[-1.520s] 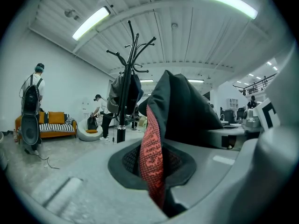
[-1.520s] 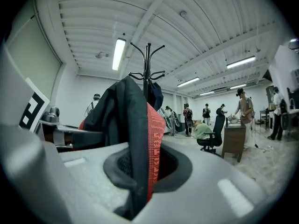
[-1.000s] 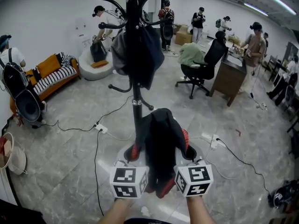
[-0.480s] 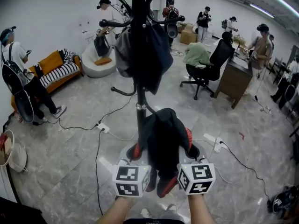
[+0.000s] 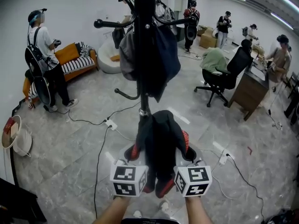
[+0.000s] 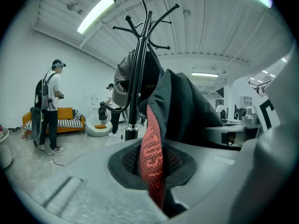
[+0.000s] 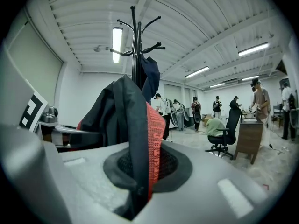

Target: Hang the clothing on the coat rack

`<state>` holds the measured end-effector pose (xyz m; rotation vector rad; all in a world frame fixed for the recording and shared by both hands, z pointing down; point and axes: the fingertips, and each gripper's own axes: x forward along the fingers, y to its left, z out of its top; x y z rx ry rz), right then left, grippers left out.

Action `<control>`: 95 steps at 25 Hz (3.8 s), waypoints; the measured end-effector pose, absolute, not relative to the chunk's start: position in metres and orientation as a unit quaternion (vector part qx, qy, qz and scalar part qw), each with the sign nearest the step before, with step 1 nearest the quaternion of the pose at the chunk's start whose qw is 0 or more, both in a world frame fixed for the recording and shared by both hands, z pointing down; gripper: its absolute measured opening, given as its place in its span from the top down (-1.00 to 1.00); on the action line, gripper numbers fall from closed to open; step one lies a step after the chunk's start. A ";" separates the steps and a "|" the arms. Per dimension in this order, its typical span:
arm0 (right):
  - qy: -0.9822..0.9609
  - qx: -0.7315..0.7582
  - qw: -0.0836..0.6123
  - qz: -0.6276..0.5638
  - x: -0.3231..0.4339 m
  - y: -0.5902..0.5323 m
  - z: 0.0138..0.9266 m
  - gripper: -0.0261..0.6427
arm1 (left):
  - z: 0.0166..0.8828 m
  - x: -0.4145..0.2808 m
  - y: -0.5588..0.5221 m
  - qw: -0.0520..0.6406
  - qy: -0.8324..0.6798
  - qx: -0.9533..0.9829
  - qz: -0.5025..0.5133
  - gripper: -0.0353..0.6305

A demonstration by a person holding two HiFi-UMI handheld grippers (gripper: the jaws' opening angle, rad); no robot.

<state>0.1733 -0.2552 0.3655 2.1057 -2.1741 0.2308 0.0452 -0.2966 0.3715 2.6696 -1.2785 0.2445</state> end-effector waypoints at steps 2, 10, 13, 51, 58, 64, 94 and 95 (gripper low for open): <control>-0.725 0.683 0.055 0.074 0.176 -0.263 0.366 0.85 | 0.373 0.047 -0.301 0.088 -0.441 0.890 0.082 0.82; -0.761 0.643 0.060 0.070 0.185 -0.293 0.371 0.85 | 0.382 0.054 -0.318 0.092 -0.487 0.865 0.086 0.82; -0.773 0.628 0.062 0.069 0.187 -0.303 0.371 0.85 | 0.382 0.054 -0.324 0.091 -0.502 0.856 0.089 0.82; -0.810 0.573 0.091 0.086 0.175 -0.388 0.418 0.85 | 0.434 0.072 -0.391 0.107 -0.511 0.843 0.133 0.82; -0.811 0.570 0.098 0.093 0.173 -0.397 0.427 0.85 | 0.445 0.075 -0.397 0.115 -0.506 0.844 0.139 0.82; -0.812 0.566 0.101 0.099 0.171 -0.399 0.435 0.85 | 0.453 0.076 -0.398 0.120 -0.503 0.844 0.145 0.82; -0.821 0.546 0.118 0.118 0.159 -0.380 0.464 0.82 | 0.478 0.080 -0.378 0.130 -0.488 0.848 0.160 0.82; -0.821 0.545 0.119 0.118 0.158 -0.379 0.465 0.82 | 0.478 0.080 -0.377 0.131 -0.487 0.848 0.161 0.82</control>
